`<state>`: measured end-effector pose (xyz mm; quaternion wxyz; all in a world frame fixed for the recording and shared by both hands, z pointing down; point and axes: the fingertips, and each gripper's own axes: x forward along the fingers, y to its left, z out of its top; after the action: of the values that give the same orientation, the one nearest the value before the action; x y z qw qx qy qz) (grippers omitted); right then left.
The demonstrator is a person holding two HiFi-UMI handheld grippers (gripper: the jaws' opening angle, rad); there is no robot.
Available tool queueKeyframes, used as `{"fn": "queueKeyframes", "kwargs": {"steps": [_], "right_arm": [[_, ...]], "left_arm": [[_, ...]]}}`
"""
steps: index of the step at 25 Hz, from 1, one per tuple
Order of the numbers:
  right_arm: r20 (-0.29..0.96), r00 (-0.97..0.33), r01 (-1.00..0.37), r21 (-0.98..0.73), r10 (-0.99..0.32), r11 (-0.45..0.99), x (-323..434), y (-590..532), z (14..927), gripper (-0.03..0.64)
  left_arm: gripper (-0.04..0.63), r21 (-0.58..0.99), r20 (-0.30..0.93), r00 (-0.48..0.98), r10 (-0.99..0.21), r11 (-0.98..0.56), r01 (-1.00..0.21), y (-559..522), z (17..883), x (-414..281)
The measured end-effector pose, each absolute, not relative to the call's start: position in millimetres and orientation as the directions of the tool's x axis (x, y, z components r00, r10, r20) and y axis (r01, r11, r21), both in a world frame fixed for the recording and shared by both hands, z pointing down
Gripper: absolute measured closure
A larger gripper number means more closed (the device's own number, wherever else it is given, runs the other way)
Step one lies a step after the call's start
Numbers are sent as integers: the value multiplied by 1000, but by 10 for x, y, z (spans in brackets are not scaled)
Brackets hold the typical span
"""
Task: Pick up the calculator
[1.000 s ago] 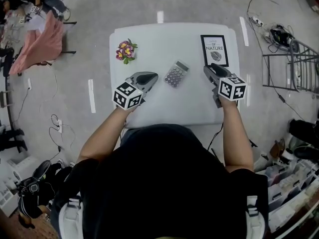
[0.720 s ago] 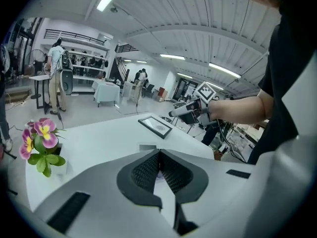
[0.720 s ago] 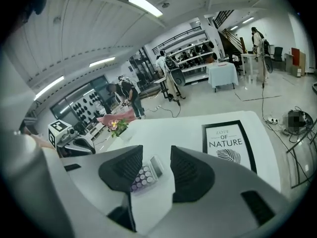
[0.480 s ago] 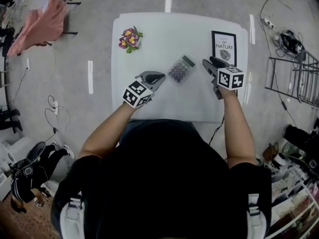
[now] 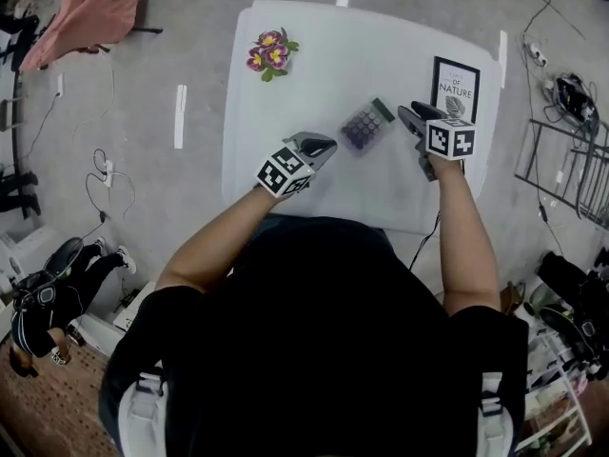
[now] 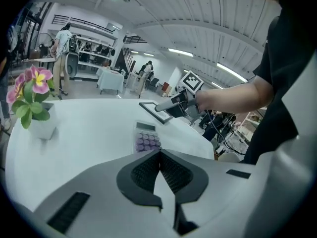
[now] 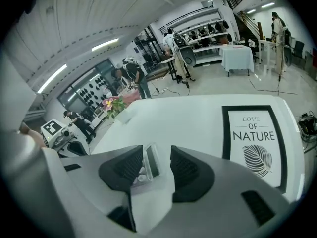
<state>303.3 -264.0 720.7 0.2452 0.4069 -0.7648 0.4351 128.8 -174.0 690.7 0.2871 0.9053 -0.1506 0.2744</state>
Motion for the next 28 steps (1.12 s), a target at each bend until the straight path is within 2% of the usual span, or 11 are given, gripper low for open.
{"fn": "queueKeyframes", "kwargs": {"steps": [20, 28], "right_arm": [[727, -656, -743, -577, -201, 339, 2638, -2614, 7846, 431], [705, -688, -711, -607, -172, 355, 2599, -2606, 7902, 446]], "left_arm": [[577, 516, 607, 793, -48, -735, -440, -1448, 7463, 1465], [577, 525, 616, 787, -35, -727, -443, -1470, 7589, 1519]]}}
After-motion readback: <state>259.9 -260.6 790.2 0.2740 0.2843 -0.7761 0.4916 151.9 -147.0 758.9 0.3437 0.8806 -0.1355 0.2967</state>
